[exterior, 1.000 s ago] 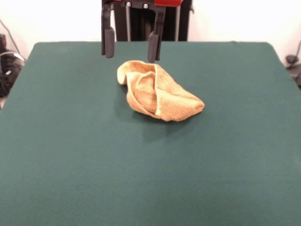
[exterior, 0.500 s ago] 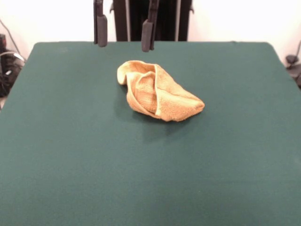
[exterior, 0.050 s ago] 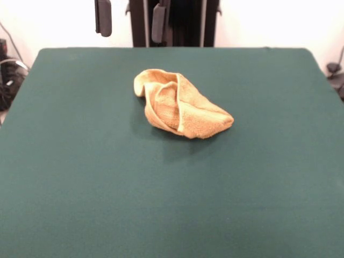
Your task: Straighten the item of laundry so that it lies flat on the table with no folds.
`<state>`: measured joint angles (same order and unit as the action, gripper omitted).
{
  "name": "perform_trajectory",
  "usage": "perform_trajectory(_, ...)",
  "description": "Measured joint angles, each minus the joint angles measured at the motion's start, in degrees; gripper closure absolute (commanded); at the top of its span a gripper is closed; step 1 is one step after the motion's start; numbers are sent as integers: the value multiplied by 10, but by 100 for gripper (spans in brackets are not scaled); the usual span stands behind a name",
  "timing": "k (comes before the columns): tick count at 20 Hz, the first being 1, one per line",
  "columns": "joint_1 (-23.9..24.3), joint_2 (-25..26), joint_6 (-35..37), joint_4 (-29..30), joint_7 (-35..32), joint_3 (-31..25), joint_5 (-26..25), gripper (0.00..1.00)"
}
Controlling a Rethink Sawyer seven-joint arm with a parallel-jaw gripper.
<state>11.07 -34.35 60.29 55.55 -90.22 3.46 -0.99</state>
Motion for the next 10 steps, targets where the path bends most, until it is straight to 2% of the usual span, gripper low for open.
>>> perform_trajectory(10,-4,29,-52,0,0,0,-4,0)
